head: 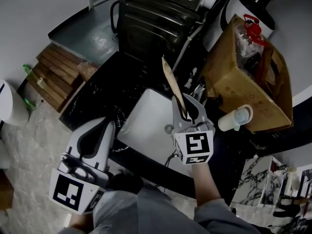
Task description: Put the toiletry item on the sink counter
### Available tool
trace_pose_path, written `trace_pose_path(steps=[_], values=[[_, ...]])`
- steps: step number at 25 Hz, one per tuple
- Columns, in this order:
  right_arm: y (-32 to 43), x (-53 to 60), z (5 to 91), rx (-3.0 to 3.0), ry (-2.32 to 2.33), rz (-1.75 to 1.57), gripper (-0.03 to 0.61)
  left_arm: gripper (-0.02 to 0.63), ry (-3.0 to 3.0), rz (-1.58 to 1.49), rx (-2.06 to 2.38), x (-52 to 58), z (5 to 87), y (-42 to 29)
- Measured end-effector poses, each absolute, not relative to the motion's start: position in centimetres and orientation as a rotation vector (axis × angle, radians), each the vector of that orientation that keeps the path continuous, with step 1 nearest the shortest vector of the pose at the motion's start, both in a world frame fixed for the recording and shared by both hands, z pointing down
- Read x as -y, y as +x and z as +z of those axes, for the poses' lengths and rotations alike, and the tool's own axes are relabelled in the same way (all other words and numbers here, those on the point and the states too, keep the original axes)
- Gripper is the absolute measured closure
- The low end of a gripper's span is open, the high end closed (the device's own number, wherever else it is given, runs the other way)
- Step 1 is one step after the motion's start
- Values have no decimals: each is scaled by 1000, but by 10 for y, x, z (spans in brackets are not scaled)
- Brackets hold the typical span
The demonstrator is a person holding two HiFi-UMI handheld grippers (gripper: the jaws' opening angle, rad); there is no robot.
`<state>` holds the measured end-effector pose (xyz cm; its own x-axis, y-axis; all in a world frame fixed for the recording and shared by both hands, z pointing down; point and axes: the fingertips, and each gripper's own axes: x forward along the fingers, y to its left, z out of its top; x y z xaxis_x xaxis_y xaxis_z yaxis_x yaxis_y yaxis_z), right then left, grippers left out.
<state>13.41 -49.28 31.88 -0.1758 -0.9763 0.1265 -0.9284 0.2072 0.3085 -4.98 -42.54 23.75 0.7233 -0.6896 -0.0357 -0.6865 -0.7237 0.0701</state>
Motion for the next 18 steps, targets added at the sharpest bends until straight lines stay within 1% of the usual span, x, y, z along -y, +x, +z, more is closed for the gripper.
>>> trace_pose_path(steps=[5, 10, 18], values=[[130, 515, 329, 2151, 1750, -259, 528, 609, 2904, -160, 1150, 430, 227, -57], [129, 540, 349, 2091, 1697, -278, 528, 609, 2820, -1, 1182, 430, 252, -70], [124, 580, 391, 2046, 1601, -243, 528, 609, 2786, 16, 1251, 437, 257, -86]])
